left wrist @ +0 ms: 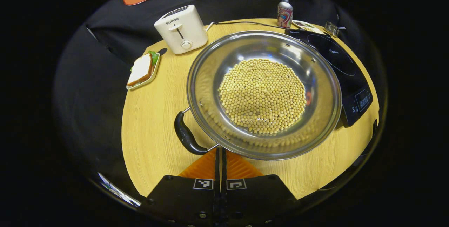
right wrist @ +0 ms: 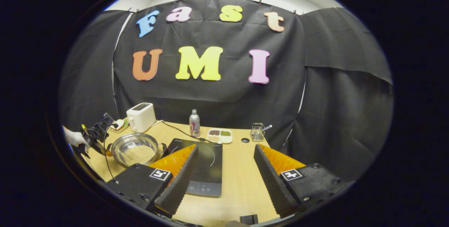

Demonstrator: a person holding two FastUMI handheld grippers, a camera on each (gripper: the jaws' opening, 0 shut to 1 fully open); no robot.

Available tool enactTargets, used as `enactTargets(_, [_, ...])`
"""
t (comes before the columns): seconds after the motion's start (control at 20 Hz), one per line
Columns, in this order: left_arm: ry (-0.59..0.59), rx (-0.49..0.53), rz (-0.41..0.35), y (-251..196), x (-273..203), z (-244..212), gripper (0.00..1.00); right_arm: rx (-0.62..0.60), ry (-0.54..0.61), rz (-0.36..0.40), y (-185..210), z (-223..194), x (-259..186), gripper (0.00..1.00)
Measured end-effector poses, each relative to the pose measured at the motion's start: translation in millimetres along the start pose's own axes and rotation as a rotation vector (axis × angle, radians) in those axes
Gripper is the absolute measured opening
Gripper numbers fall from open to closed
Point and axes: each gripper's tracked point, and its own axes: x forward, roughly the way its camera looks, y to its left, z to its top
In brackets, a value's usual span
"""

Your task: First push the handle of the pot to place it horizontally, then grasp the pot with both hands and set it on the induction cooktop.

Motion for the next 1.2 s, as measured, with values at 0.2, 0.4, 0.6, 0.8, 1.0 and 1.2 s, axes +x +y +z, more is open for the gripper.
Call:
enactTargets(0.2, [-0.004, 0.000, 0.013, 12.8, 3.6, 5.5, 0.00, -0.004, 0.004, 0.001, 1.9, 0.3, -0.2, 0.99])
enactTargets(0.4, [-0.005, -0.011, 0.032, 26.6, 7.3, 12.6, 0.00, -0.010, 0.008, 0.003, 4.8, -0.3, 0.5, 0.99])
enactTargets(0.6, [-0.012, -0.025, 0.040, 37.7, 12.3, 19.1, 0.00, -0.021, 0.009, 0.001, 6.5, -0.2, 0.6, 0.99])
enactTargets(0.8, [-0.016, -0.015, 0.053, 45.4, 17.3, 26.9, 0.00, -0.022, 0.014, 0.001, 8.1, -0.2, 1.5, 0.99])
enactTargets(1.0, [-0.019, -0.006, 0.058, 51.9, 21.2, 31.9, 0.00, -0.026, 0.019, 0.002, 12.1, -0.9, 4.4, 0.99])
enactTargets(1.2, [-0.022, -0.003, 0.063, 54.8, 23.7, 34.4, 0.00, -0.028, 0.031, 0.009, 19.8, -3.7, 7.1, 0.99])
